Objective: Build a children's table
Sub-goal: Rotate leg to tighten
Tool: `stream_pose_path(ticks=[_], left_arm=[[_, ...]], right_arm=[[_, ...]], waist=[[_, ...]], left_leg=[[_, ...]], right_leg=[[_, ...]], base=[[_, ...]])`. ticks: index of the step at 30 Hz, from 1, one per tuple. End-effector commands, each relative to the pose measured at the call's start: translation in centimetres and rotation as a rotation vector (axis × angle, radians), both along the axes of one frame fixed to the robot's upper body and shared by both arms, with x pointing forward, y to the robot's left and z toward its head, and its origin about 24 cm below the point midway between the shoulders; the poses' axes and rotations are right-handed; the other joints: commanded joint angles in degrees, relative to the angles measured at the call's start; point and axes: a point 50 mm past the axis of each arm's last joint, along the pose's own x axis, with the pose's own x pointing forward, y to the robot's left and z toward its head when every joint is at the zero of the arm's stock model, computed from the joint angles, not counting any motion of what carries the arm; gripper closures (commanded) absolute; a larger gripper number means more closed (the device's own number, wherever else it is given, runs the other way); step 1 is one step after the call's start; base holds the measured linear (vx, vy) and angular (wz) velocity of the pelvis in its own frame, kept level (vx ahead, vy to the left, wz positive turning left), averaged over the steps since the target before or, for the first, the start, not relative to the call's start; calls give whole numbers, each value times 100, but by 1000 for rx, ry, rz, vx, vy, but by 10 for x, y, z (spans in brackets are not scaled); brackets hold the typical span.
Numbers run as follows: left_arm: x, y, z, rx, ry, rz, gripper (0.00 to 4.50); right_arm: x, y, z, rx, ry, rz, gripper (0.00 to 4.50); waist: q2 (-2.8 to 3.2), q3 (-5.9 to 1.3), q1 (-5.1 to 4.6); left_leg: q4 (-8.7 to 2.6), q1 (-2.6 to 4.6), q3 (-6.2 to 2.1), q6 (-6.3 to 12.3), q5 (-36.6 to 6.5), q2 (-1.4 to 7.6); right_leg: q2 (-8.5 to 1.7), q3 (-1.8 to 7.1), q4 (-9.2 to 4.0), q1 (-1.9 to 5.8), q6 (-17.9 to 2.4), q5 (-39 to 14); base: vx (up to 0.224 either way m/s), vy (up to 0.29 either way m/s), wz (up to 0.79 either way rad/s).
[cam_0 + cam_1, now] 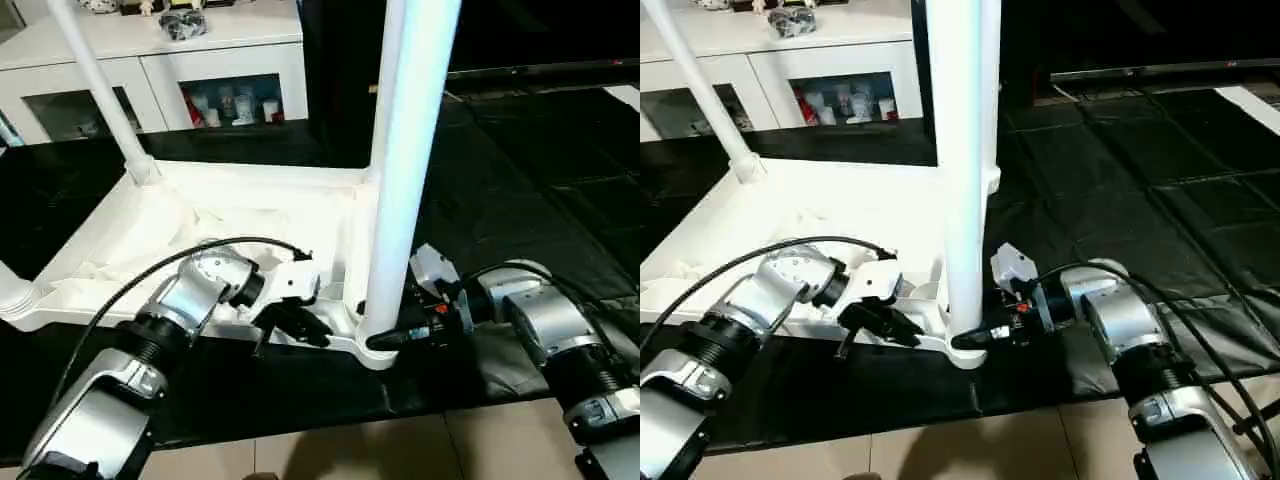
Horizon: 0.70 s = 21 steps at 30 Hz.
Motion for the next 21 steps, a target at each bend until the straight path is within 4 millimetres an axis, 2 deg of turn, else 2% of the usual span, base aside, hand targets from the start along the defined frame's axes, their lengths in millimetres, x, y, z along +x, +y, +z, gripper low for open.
stream_pose_path(ticks=[1, 7, 9, 10, 11, 12, 14, 16, 17, 18, 21], left_arm=[[-8, -7, -7, 25, 37, -68, 450], [-1, -10, -6, -8, 47, 44, 450], [6, -13, -3, -47, 43, 141, 450], [7, -13, -3, -48, 42, 148, 450], [10, -14, -2, -56, 35, 202, 450], [10, -14, -2, -57, 35, 204, 450], [14, -18, -2, -70, 29, 273, 450], [17, -22, -2, -82, 25, 323, 450], [18, -23, -2, -87, 24, 343, 450], [20, -27, -2, -95, 23, 377, 450], [24, -38, -1, -128, 28, 487, 450]], right_arm=[[-1, 4, -1, 17, 44, 28, 233], [-4, 8, -2, 69, 82, 6, 238], [-5, 14, -7, 82, 90, -77, 239], [-5, 15, -8, 82, 88, -85, 239], [-3, 20, -12, 82, 74, -165, 239], [-3, 20, -12, 82, 74, -170, 239], [2, 28, -18, 73, 58, -304, 239], [5, 33, -22, 58, 45, -380, 239], [6, 35, -23, 51, 41, -402, 242], [8, 38, -25, 48, 45, -453, 244], [11, 52, -32, 47, 82, -623, 246]], waist=[[-115, -424, -50], [-116, -415, -45], [-117, -400, -37], [-120, -391, -46], [-124, -374, -63], [-118, -371, -73], [-115, -356, -149], [-113, -340, -251], [-115, -338, -295], [-122, -330, -341], [-138, -332, -415]], left_leg=[[-345, -57, 109, 788, 137, 71], [-354, -51, 116, 751, 66, 71], [-364, -34, 127, 717, 9, 76], [-381, -53, 129, 651, -86, 69], [-407, -54, 134, 538, -218, 63], [-419, -47, 131, 486, -301, 58], [-457, -48, 129, 302, -521, 45], [-482, -57, 126, 212, -614, 33], [-489, -51, 124, 188, -672, 27], [-488, -74, 121, 188, -660, 15], [-491, -71, 124, 193, -618, 11]], right_leg=[[-147, 276, -335, 383, -1521, -185], [-143, 282, -350, 384, -1522, -245], [-138, 295, -367, 373, -1512, -316], [-144, 290, -380, 394, -1446, -486], [-147, 296, -411, 400, -1336, -730], [-149, 291, -427, 397, -1288, -882], [-151, 299, -474, 399, -1128, -1244], [-138, 295, -501, 402, -1052, -1416], [-135, 297, -518, 401, -1032, -1492], [-125, 299, -515, 410, -1030, -1467], [-126, 318, -529, 405, -1025, -1432]], base=[[0, 0, 0], [0, 0, 0], [0, 0, 0], [0, 0, 0], [0, 0, 0], [0, 0, 0], [0, 0, 0], [0, 0, 0], [0, 0, 0], [0, 0, 0], [0, 0, 0]])
